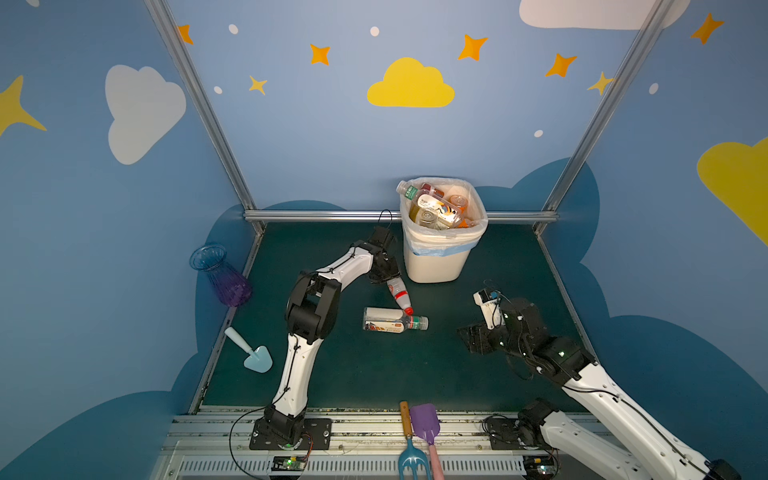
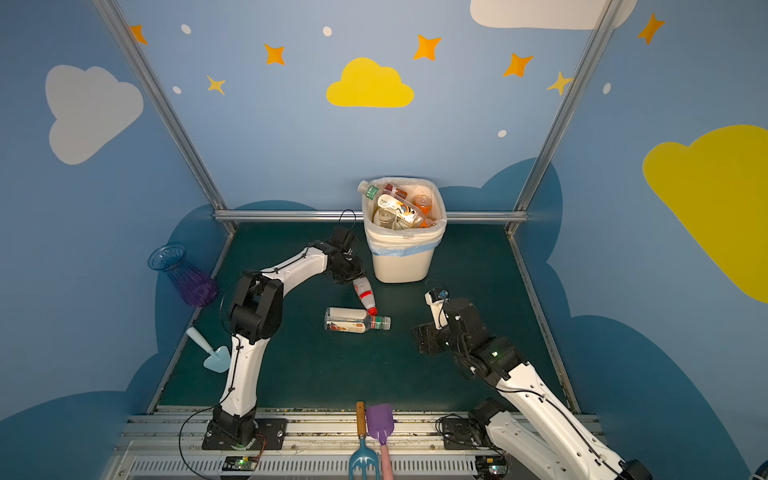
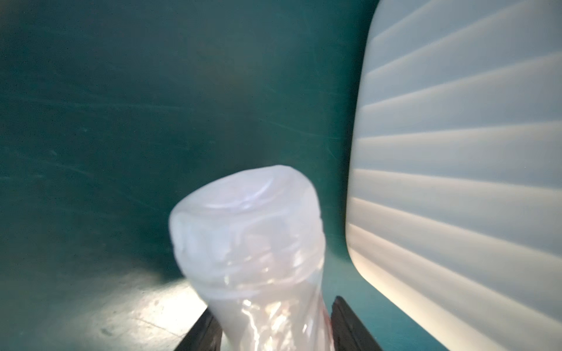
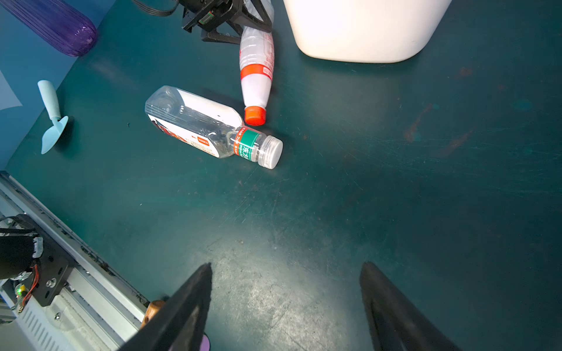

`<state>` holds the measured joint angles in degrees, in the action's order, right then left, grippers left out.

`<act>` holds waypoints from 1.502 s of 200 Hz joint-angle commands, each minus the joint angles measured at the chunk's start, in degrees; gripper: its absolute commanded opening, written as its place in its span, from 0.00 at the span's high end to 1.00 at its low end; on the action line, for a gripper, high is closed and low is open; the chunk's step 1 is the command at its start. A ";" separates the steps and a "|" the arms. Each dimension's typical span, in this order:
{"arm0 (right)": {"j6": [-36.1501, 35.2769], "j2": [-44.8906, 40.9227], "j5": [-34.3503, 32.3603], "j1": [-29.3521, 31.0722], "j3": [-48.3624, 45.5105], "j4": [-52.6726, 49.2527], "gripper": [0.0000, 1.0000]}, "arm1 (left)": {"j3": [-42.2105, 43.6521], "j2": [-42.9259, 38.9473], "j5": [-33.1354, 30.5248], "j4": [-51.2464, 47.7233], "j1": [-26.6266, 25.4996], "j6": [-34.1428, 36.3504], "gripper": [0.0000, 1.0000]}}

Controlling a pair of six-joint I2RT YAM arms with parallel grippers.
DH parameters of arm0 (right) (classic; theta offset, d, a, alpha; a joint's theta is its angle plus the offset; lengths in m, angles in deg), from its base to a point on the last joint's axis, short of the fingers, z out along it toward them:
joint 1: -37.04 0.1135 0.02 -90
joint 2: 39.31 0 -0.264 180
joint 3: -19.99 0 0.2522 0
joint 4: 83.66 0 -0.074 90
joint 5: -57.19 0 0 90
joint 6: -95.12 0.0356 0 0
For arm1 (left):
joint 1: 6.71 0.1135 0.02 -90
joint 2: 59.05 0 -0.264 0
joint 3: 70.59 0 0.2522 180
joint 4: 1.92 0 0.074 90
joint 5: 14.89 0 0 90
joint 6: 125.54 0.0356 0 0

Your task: Throw the plastic bottles in the bin

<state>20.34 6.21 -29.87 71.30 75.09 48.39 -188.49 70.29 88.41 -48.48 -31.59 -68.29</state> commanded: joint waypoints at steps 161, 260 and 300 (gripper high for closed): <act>2.62 -1.52 -7.57 -0.84 1.09 -1.00 0.23 | 14.78 -24.09 0.30 9.35 7.03 5.15 0.53; 1.94 -0.49 -8.86 -1.61 3.27 -0.87 0.23 | 10.74 -45.19 2.68 25.37 3.18 10.86 0.52; 0.69 2.60 -8.35 -2.08 6.04 0.44 0.23 | -19.87 -22.00 8.73 22.56 -1.85 17.82 0.53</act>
<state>22.35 7.15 -38.00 69.64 78.15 48.06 -194.92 33.85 92.30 -25.51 -31.48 -56.27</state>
